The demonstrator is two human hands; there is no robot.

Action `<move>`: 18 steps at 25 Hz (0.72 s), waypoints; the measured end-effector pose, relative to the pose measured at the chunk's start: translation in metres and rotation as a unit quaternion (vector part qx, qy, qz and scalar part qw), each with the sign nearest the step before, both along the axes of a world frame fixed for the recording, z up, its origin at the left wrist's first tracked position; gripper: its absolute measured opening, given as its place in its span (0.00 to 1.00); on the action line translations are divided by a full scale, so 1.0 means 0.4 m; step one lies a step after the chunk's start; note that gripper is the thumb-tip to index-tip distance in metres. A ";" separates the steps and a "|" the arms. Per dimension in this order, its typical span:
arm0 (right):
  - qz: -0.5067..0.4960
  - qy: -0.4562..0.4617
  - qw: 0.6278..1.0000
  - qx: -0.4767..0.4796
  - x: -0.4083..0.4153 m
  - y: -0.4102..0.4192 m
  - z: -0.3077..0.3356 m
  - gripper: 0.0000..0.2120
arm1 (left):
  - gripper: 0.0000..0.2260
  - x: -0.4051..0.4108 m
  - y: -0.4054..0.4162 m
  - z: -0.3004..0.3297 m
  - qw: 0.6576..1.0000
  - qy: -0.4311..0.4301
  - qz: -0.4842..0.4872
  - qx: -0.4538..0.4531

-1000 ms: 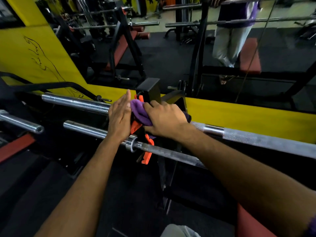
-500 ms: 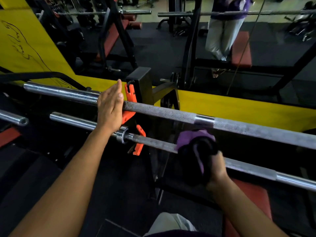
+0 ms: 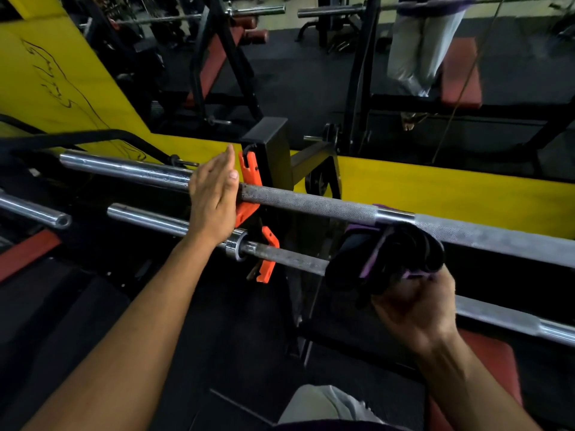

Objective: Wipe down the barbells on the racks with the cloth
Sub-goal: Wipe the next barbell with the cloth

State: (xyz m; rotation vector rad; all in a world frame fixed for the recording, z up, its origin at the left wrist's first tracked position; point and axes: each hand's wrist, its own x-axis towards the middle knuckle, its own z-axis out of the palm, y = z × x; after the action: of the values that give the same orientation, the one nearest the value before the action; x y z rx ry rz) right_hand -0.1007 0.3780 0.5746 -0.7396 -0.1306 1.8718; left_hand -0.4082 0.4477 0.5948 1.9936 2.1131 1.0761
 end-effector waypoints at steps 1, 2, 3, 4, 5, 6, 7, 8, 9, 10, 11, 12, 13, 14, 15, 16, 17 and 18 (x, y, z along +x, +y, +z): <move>0.007 -0.005 1.000 0.000 -0.021 0.002 -0.002 0.25 | 0.44 -0.002 0.003 -0.001 1.000 0.006 -0.001 0.002; 0.012 -0.004 1.000 0.006 -0.049 -0.001 0.007 0.23 | 0.43 -0.003 0.005 -0.001 1.000 0.012 -0.003 0.005; 0.024 0.003 1.000 0.012 -0.089 0.005 0.014 0.18 | 0.43 -0.002 0.006 -0.001 1.000 0.016 -0.004 0.008; 0.041 0.002 0.999 0.030 -0.126 0.008 0.019 0.13 | 0.43 -0.001 0.006 -0.001 1.000 0.019 -0.005 0.009; 0.036 -0.013 0.999 0.038 -0.163 0.021 0.001 0.10 | 0.43 -0.002 0.005 -0.002 1.000 0.023 -0.004 0.011; 0.032 -0.030 0.998 0.054 -0.191 0.033 -0.016 0.09 | 0.42 -0.004 0.004 -0.004 1.000 0.026 -0.002 0.013; 0.034 -0.080 0.994 0.065 -0.219 0.044 -0.029 0.08 | 0.41 -0.005 0.004 -0.005 1.000 0.028 -0.001 0.012; 0.041 -0.154 0.984 0.084 -0.247 0.053 -0.038 0.07 | 0.40 -0.007 0.007 -0.004 1.000 0.030 0.000 0.007; 0.062 -0.201 0.974 0.082 -0.279 0.061 -0.047 0.05 | 0.37 -0.008 0.009 -0.004 0.999 0.033 -0.001 0.002; 0.081 -0.231 0.966 0.082 -0.305 0.057 -0.032 0.09 | 0.35 -0.010 0.010 -0.005 0.999 0.039 -0.003 -0.001; 0.105 -0.236 0.963 0.077 -0.333 0.059 -0.021 0.14 | 0.33 -0.011 0.013 -0.003 0.999 0.043 -0.003 0.000; 0.128 -0.235 0.960 0.080 -0.359 0.063 -0.011 0.18 | 0.33 -0.012 0.017 -0.002 0.999 0.044 -0.003 0.002; 0.136 -0.230 0.960 0.085 -0.381 0.064 0.011 0.19 | 0.34 -0.014 0.020 0.000 0.999 0.045 -0.007 0.003; 0.132 -0.210 0.963 0.105 -0.385 0.054 0.023 0.17 | 0.34 -0.017 0.020 0.001 0.999 0.045 -0.011 -0.001; 0.119 -0.189 0.968 0.116 -0.382 0.055 0.013 0.14 | 0.36 -0.018 0.018 0.002 0.999 0.041 -0.017 -0.005; 0.106 -0.178 0.971 0.120 -0.376 0.055 0.009 0.11 | 0.38 -0.021 0.015 0.003 0.999 0.037 -0.029 -0.006; 0.084 -0.174 0.975 0.114 -0.362 0.051 0.002 0.08 | 0.39 -0.028 0.009 0.004 0.998 0.037 -0.046 -0.007; 0.052 -0.155 0.983 0.088 -0.347 0.049 -0.007 0.07 | 0.40 -0.039 0.001 0.006 0.997 0.040 -0.067 -0.011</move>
State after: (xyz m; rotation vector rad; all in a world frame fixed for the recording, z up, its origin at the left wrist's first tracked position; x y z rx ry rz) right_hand -0.2396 0.3975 0.5719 -0.9120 -0.5357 1.8034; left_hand -0.4240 0.4480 0.5972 2.1679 1.9847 0.9628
